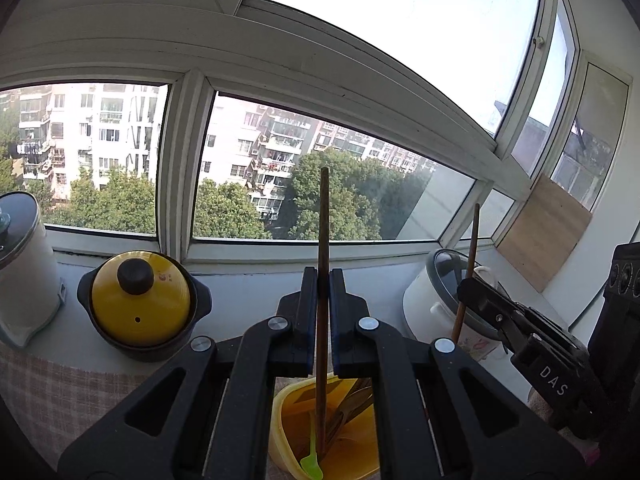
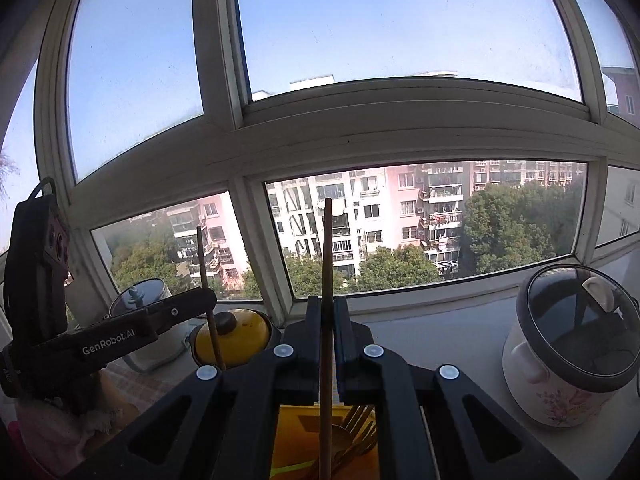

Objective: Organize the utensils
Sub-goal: 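Lift both chopsticks and carry them over the yellow bin, then open the left tool and the right tool, dropping both chopsticks into the bin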

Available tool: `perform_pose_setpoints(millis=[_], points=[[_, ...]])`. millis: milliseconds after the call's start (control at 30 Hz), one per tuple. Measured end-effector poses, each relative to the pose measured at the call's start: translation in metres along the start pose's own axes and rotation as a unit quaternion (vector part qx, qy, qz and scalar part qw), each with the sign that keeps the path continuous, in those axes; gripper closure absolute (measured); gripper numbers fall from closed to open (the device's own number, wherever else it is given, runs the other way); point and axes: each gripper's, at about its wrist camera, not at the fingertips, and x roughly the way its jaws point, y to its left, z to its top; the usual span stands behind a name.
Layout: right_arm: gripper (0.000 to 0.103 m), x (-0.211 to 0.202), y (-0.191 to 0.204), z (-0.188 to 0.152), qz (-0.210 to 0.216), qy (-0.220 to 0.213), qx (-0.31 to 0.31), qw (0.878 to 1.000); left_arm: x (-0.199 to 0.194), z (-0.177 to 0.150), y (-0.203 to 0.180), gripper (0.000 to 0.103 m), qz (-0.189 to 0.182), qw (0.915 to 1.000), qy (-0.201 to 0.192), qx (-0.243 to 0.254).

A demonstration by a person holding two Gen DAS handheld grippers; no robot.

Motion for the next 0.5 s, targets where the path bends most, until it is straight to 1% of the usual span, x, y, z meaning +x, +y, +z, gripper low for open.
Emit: perform_pose_setpoints(millis=[67,233,500], points=[[0.100,0.007,-0.003,-0.002,-0.001,0.001,-0.001,1.000,0.007,0.000,0.000,0.100,0.004,1.0000,-0.001,0.003],[0.100,0.024,-0.010,-0.009,0.000,0.010,-0.002,1.000,0.021,-0.003,0.003,0.100,0.001,1.0000,0.007,0.003],[0.100,0.035,-0.017,-0.021,0.004,0.023,0.010,1.000,0.033,-0.011,0.004,0.100,-0.001,0.9999,0.012,0.002]])
